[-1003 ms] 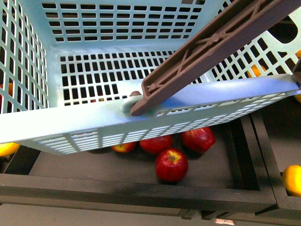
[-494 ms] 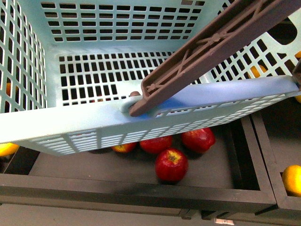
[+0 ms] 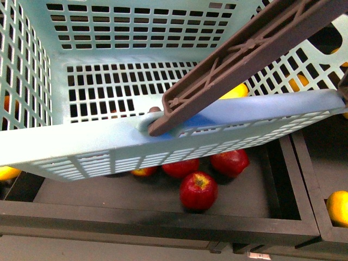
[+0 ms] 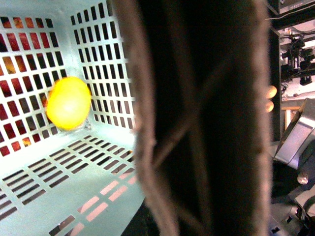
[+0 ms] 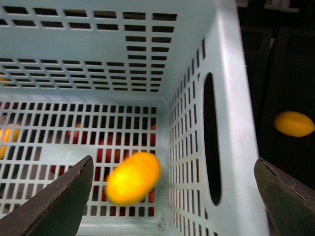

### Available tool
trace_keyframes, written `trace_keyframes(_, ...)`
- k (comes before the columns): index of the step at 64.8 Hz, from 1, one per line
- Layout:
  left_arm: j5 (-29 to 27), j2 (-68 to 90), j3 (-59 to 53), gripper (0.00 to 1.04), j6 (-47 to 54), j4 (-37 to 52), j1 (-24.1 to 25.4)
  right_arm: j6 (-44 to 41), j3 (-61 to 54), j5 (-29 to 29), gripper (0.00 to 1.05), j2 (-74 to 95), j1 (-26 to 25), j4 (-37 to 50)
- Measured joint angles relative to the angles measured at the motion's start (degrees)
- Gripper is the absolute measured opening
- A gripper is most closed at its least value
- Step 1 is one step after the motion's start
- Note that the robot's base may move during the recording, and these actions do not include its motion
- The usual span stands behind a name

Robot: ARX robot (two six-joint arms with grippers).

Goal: Pick lemon and mango into basket

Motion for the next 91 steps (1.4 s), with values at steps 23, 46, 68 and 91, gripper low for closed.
trace_keyframes(23, -0.20, 0.00, 0.00, 0.05, 0.11, 0.00, 0.02, 0.85, -8.83, 8.92, 0.80, -13.38, -11.76, 16.28)
trace_keyframes(46, -0.28, 0.00, 0.00, 0.05, 0.11, 0.00, 0.02, -0.52, -23.58, 7.93, 0.22, -22.77, -11.65, 22.64)
trace_keyframes(68, -0.20, 0.00, 0.00, 0.05, 0.33, 0.00, 0.02, -0.70, -30.71, 7.91, 0.02, -31.78, -11.65, 20.96)
trace_keyframes(91, -0.15, 0.00, 0.00, 0.05, 0.31, 0.00, 0.00, -0.74, -34.27, 7.91, 0.37, -39.76, -11.65, 16.90)
